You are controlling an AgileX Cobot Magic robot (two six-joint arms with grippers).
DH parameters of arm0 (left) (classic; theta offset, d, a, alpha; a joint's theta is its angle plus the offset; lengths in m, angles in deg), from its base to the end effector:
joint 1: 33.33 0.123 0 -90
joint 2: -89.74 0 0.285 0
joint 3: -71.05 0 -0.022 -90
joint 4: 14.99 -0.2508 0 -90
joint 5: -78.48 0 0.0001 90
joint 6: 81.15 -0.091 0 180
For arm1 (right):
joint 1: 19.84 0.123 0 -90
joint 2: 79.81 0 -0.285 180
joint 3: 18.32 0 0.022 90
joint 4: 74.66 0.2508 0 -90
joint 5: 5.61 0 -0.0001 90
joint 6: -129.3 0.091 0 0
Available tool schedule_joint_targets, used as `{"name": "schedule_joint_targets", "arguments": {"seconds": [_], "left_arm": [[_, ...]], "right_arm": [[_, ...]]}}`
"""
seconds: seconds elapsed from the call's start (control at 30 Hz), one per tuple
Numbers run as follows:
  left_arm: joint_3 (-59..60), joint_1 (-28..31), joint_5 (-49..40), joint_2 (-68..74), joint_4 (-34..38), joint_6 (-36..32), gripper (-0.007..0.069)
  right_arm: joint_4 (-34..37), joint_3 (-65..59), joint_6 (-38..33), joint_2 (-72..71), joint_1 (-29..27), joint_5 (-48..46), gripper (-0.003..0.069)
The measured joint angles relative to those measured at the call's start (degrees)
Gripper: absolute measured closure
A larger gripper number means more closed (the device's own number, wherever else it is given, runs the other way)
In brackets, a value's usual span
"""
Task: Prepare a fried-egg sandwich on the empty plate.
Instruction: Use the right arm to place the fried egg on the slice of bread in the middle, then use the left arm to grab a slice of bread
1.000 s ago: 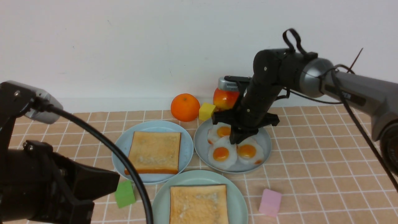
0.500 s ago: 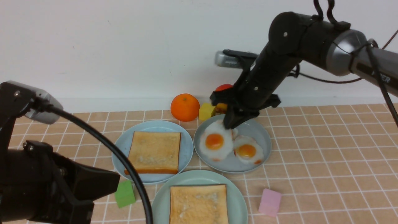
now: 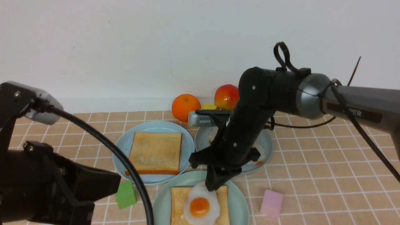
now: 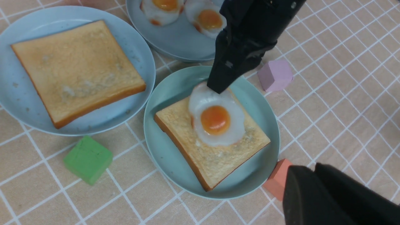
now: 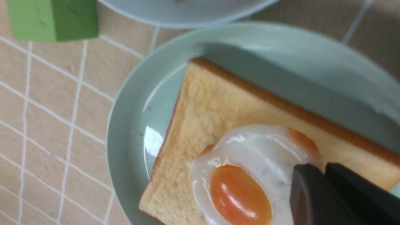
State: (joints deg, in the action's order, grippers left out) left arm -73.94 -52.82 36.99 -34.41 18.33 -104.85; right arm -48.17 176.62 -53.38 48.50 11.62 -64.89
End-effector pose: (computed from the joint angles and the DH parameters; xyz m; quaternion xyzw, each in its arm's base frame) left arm 0.1383 -0.0841 0.3256 0.2112 0.8589 -0.2461 0.3963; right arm 0.3489 0.2544 0.1846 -0.1856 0.9592 0.2132 0.0097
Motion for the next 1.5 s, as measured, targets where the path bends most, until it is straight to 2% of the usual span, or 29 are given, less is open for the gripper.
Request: {"name": "schedule_joint_targets", "arguments": {"seconds": [0.13, 0.3, 0.33, 0.37, 0.4, 0.57, 0.73, 0.83, 0.93, 1.0, 1.13, 1.27, 1.4, 1.5], "left_arm": [[0.0, 0.0, 0.0, 0.0, 0.0, 0.0, 0.0562], [0.0, 0.0, 0.9, 0.0, 0.0, 0.0, 0.0552], [0.0, 0.0, 1.8, 0.0, 0.0, 0.6, 0.0549], [0.0, 0.0, 1.9, 0.0, 0.0, 0.7, 0.0549], [0.0, 0.0, 3.1, 0.1, 0.0, 2.0, 0.0545], [0.0, 0.0, 9.0, 2.6, -0.6, 10.1, 0.0516], [-0.2, 0.0, 12.9, 9.2, -4.8, 22.4, 0.0423], [-2.7, 0.0, 12.8, 16.1, -9.8, 30.3, 0.0321], [-7.7, 0.0, 11.7, 24.0, -15.1, 35.3, 0.0229], [-11.7, 0.0, 11.1, 29.5, -17.9, 36.8, 0.0195], [-20.2, 0.1, 8.4, 39.7, -22.4, 37.8, 0.0174], [-27.6, 1.6, 3.5, 47.6, -23.4, 37.0, 0.0176], [-33.6, 5.3, 0.8, 54.5, -22.5, 32.3, 0.0176], [-36.4, 8.8, 0.1, 59.2, -18.7, 26.2, 0.0176]], "right_arm": [[0.0, -0.4, 0.0, 0.0, 0.0, -0.1, 0.0608], [0.1, -0.4, 0.0, 0.0, 0.0, -0.7, 0.0558], [0.1, -0.4, -0.4, -0.3, 0.0, -1.2, 0.0515], [0.0, -0.4, -0.5, -0.4, 0.0, -1.2, 0.051], [-0.2, -0.5, -1.0, -1.1, 0.0, -1.4, 0.0476], [-3.0, -0.5, -2.5, -7.2, 0.0, -1.6, 0.0333], [-7.7, -0.5, -1.8, -16.7, 0.0, -3.4, 0.0274], [-9.2, -0.5, -1.0, -23.0, 0.0, -5.2, 0.0271], [-9.6, -0.6, -0.4, -29.8, 0.0, -7.5, 0.0274], [-9.6, -1.4, -0.4, -33.5, 0.0, -8.0, 0.0279], [-9.6, -7.8, -0.6, -42.6, 0.0, -7.4, 0.0293], [-9.6, -16.1, -2.0, -50.0, 0.0, -5.7, 0.0305], [-9.7, -24.7, -3.0, -58.8, 0.0, -4.2, 0.0311], [-9.7, -30.3, -3.0, -64.8, 0.0, -3.1, 0.0312]]}}
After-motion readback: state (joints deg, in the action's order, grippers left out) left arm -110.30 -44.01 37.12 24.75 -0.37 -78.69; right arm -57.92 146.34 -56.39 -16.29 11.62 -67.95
